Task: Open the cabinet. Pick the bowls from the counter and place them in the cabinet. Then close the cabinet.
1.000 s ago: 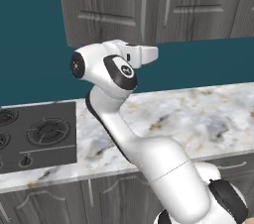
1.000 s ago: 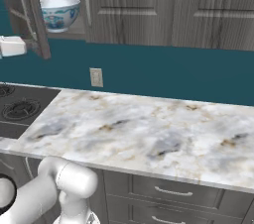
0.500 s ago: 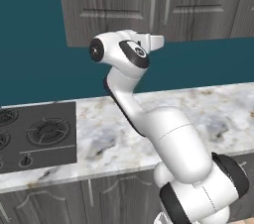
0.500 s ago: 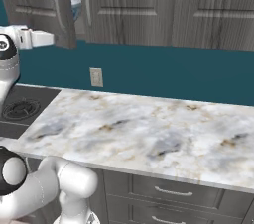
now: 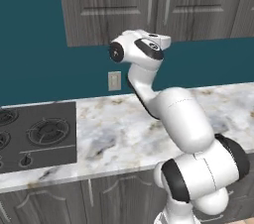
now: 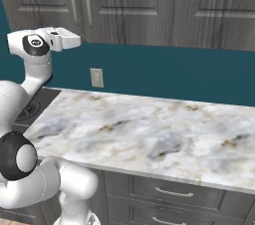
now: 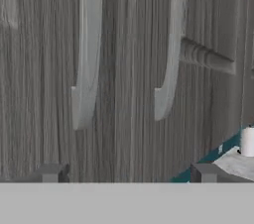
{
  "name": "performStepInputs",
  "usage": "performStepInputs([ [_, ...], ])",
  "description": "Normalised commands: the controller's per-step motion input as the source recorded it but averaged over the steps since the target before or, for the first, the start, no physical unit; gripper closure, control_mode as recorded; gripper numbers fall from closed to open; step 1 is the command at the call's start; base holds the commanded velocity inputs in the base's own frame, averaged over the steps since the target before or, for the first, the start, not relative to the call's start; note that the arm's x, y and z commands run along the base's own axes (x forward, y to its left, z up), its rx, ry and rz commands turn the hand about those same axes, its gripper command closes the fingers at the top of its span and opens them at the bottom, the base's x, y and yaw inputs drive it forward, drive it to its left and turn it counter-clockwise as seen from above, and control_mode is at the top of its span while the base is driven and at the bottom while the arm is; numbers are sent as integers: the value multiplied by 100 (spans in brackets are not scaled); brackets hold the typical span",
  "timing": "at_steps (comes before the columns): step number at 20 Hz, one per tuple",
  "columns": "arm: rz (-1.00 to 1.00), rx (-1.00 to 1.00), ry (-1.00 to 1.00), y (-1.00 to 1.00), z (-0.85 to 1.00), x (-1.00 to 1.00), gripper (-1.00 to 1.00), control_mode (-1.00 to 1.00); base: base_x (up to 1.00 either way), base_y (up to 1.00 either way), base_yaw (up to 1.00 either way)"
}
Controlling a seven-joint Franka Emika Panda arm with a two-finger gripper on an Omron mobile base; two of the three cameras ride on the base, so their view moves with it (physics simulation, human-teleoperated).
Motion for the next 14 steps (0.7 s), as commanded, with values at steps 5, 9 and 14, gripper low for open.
performStepInputs([
  [5, 6, 0, -21, -82, 0, 100, -100, -100, 0, 0, 0],
  [9, 14, 0, -19, -56, 0, 100, -100, -100, 0, 0, 0],
  [14, 20, 0, -12, -76, -1, 100, -100, -100, 0, 0, 0],
])
